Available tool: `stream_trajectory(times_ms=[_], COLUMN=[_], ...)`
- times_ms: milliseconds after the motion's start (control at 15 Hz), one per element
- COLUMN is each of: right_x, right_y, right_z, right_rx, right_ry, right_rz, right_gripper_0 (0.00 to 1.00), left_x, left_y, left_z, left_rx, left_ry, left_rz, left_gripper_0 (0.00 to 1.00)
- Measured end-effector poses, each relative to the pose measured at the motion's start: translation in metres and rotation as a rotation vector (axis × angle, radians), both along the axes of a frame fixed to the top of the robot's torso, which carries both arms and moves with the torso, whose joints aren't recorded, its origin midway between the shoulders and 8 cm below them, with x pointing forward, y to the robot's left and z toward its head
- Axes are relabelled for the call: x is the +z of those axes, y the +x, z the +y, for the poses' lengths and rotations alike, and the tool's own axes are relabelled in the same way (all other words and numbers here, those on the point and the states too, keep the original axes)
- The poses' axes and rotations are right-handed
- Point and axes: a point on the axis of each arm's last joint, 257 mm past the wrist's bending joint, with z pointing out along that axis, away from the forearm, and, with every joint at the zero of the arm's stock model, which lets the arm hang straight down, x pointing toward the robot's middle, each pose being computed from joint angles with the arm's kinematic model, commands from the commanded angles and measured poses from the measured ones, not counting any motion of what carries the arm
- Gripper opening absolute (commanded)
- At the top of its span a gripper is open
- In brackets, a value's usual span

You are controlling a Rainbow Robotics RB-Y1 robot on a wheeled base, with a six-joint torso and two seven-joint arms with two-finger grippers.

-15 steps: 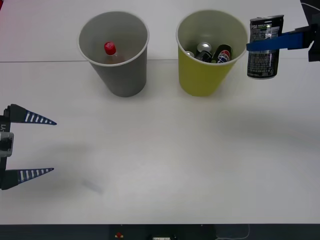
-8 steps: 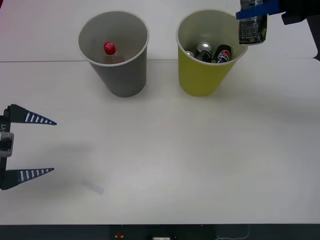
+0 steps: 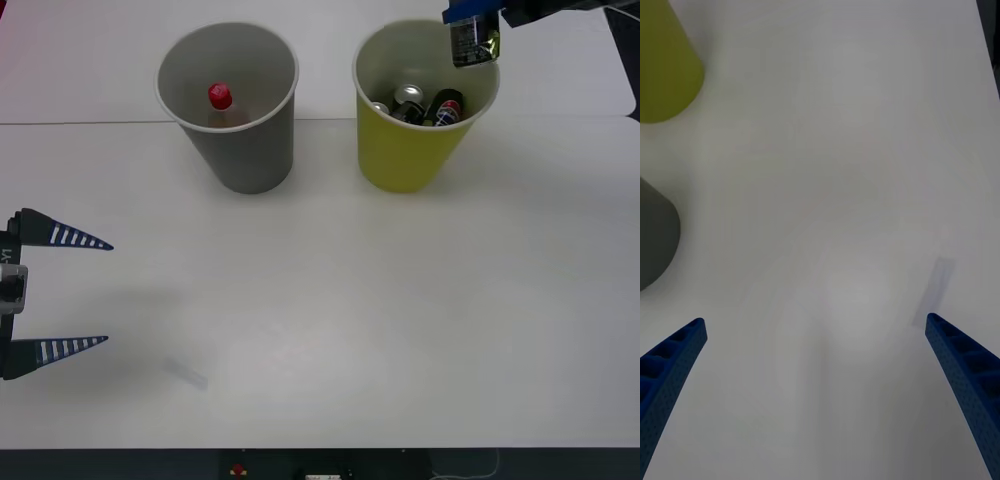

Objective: Put the can into the green bin and the plastic bottle into the gray bin

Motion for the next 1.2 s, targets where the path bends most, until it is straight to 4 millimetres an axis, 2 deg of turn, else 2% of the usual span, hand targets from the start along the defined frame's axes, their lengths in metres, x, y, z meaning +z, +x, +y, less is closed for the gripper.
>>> stream_trajectory(times_ms=[67,200,267,333,733,933,1200], right_x=[0.000,0.000,0.000,0.000,0.009,0.010,0.000], right_y=[0.004,0.007,0.007,0.007,0.002,-0.015,-0.055], right_z=[0.001,0.000,0.000,0.000,0.005,0.004,0.001], right_rx=[0.003,0.012,0.019,0.035,0.114,0.192,0.285], right_ry=[-0.007,-0.019,-0.025,-0.038,-0.020,-0.028,-0.085], right_rz=[-0.003,-0.012,-0.017,-0.029,-0.075,-0.101,-0.138], right_gripper_0=[0.14,0.65,0.97,1.00,1.00,1.00,1.00], left_x=[0.000,0.000,0.000,0.000,0.000,0.000,0.000], left_y=[0.000,0.000,0.000,0.000,0.000,0.000,0.000], left_z=[0.000,0.000,0.000,0.000,0.000,0.000,0.000], left_rx=[0.000,0.000,0.000,0.000,0.000,0.000,0.000], left_ry=[0.000,0.000,0.000,0.000,0.000,0.000,0.000], left_rz=[0.000,0.000,0.000,0.000,0.000,0.000,0.000], left_gripper_0=[1.00,1.00,1.00,1.00,1.00,1.00,1.00])
